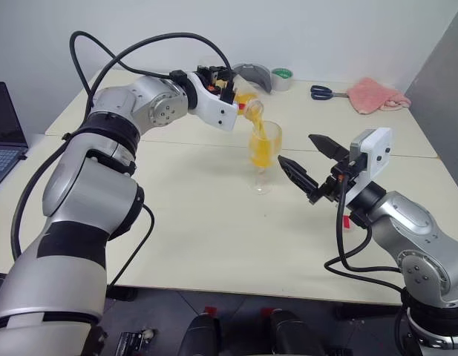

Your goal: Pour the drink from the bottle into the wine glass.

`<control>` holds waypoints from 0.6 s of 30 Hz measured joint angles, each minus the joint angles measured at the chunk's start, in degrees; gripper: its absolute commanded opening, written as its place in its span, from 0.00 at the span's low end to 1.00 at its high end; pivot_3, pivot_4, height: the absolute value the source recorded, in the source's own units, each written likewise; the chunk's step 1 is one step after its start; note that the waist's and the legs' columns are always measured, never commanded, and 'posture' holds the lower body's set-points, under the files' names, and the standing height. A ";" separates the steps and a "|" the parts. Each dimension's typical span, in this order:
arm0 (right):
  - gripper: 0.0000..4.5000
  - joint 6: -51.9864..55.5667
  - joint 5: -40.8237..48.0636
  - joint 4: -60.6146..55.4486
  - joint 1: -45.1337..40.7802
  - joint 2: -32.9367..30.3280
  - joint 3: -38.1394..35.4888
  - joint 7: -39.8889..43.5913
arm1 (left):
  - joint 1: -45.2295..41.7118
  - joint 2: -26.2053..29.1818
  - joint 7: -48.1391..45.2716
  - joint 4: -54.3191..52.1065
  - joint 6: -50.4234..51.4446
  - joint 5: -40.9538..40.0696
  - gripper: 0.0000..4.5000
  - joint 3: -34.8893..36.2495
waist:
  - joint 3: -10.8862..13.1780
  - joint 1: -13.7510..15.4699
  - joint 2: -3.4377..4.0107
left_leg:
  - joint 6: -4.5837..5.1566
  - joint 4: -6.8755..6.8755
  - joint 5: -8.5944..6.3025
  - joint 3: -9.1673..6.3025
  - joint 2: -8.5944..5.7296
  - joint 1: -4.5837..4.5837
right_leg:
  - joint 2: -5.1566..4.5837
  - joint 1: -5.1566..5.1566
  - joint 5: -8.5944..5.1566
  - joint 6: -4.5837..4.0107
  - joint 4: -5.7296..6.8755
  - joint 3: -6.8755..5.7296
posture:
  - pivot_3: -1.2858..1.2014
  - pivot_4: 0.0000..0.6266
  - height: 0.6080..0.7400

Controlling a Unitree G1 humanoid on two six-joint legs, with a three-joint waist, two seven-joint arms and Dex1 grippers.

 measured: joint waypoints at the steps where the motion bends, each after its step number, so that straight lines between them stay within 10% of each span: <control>1: 1.00 -0.01 -0.02 0.00 0.00 0.03 0.00 0.00 | -0.12 0.00 0.08 0.00 -0.01 0.26 0.39 -0.10 | 0.00 0.00 0.00 | 0.00 0.00 0.00 0.00 0.00 0.00 | 0.00 0.00 0.00 0.00 0.00 0.00 | 0.52 0.24 1.00; 18: 1.00 -0.13 -0.08 0.00 0.21 0.08 0.03 0.00 | -1.78 0.00 2.19 0.60 0.14 1.85 0.39 -0.64 | 0.00 0.00 0.00 | 0.00 0.01 0.00 0.00 -0.02 0.00 | -0.02 0.00 0.00 0.00 0.02 0.00 | 0.52 0.24 1.00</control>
